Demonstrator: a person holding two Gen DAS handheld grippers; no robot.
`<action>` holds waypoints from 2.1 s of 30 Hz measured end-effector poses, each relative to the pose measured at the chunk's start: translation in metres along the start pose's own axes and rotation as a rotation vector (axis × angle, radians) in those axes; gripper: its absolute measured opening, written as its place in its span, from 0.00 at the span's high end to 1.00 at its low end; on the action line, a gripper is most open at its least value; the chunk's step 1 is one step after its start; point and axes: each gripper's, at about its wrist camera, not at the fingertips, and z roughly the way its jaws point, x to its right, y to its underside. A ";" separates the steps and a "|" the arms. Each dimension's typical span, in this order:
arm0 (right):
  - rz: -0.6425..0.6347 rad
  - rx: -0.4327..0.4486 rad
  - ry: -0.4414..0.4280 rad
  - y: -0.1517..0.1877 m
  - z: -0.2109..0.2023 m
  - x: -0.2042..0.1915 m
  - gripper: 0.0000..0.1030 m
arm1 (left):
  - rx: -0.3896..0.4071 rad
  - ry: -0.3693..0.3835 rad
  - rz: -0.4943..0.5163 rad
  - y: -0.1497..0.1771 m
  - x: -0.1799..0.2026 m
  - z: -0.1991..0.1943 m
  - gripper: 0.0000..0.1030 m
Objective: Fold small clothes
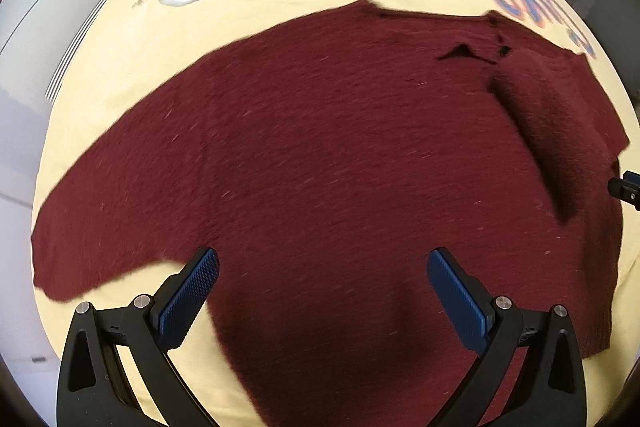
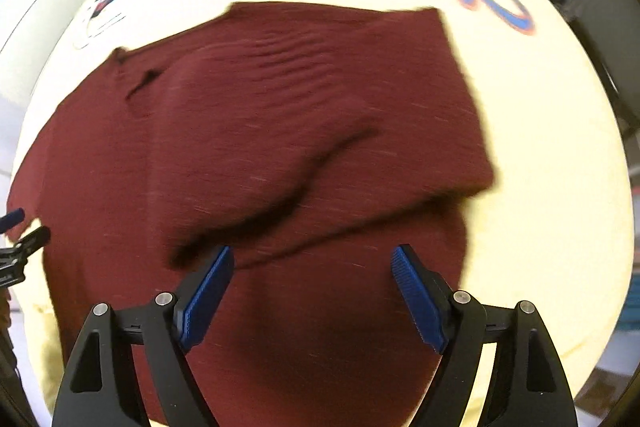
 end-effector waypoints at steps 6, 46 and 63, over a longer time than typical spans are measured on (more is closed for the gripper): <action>0.072 -0.001 0.021 0.009 0.000 0.042 0.20 | 0.048 0.043 0.145 -0.019 0.055 -0.013 0.01; 0.089 0.014 0.037 0.004 0.007 0.132 0.29 | 0.057 0.157 0.240 -0.093 0.109 0.057 0.86; 0.021 -0.019 0.031 -0.020 0.019 0.093 0.84 | -0.032 0.261 -0.195 -0.036 -0.002 0.049 0.82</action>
